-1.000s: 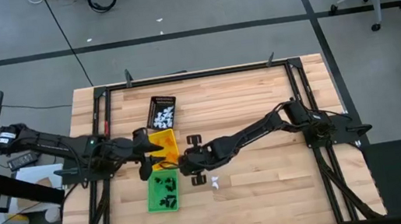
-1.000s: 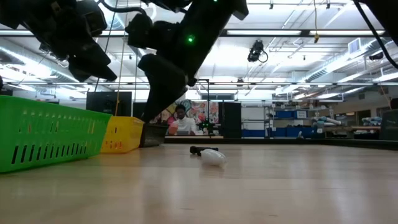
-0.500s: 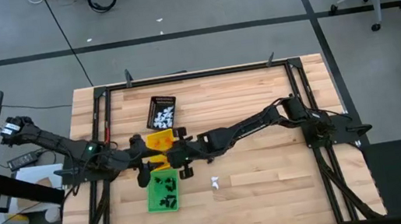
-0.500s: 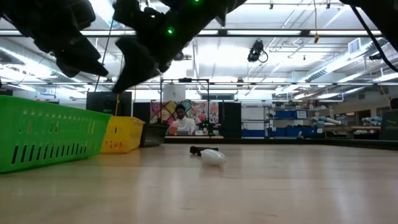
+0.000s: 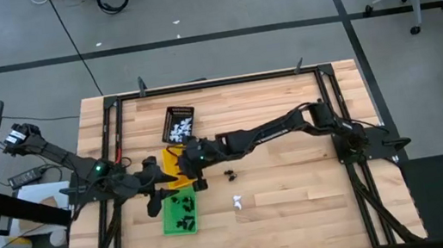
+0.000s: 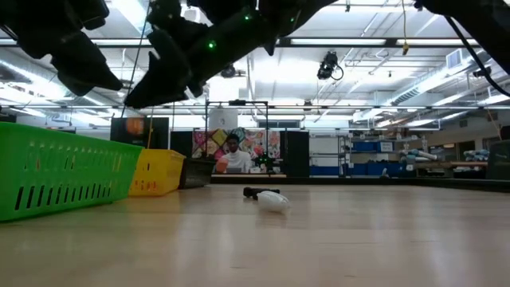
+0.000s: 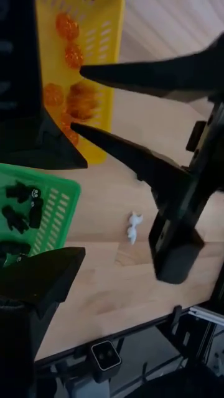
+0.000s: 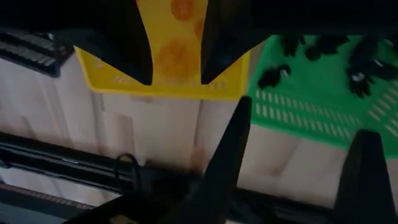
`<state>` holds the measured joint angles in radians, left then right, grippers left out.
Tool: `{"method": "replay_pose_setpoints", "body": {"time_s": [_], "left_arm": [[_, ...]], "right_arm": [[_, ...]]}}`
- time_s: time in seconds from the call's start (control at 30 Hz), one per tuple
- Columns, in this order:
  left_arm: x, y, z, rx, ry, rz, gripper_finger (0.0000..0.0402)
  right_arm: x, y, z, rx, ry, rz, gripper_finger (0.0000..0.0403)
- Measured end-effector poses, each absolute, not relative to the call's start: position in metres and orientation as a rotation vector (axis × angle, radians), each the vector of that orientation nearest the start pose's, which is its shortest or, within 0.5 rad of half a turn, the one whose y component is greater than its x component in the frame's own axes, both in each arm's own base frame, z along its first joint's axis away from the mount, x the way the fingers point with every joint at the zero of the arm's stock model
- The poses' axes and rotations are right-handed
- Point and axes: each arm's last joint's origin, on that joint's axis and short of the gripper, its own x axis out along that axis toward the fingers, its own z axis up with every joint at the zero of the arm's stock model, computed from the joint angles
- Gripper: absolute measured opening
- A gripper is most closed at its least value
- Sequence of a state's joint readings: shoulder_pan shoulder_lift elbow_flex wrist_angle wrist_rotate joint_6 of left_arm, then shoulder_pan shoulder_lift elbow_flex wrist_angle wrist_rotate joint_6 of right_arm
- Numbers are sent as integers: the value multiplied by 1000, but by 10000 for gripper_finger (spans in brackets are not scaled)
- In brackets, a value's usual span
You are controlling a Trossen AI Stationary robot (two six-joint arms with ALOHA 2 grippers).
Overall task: Sort Halloween decoration
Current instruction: Put the orange pumpkin toy into the yellow basket, then put the black skeleton toy into the green basket
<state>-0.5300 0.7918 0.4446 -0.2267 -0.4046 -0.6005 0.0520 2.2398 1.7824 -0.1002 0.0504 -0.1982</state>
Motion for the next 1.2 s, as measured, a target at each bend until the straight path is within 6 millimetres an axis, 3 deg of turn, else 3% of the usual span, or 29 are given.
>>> {"method": "replay_pose_setpoints", "body": {"time_s": [0.27,0.5,0.77,1.2], "left_arm": [[150,-70,214,-278,517,42,189],[151,-67,214,-245,515,55,189],[151,-67,214,-209,517,46,189],[157,-61,219,-106,456,43,189]], "right_arm": [[514,13,208,-147,516,108,185],[502,13,214,-185,638,-14,189],[486,14,205,-151,842,-61,188],[446,-5,179,-30,1333,-91,188]]}}
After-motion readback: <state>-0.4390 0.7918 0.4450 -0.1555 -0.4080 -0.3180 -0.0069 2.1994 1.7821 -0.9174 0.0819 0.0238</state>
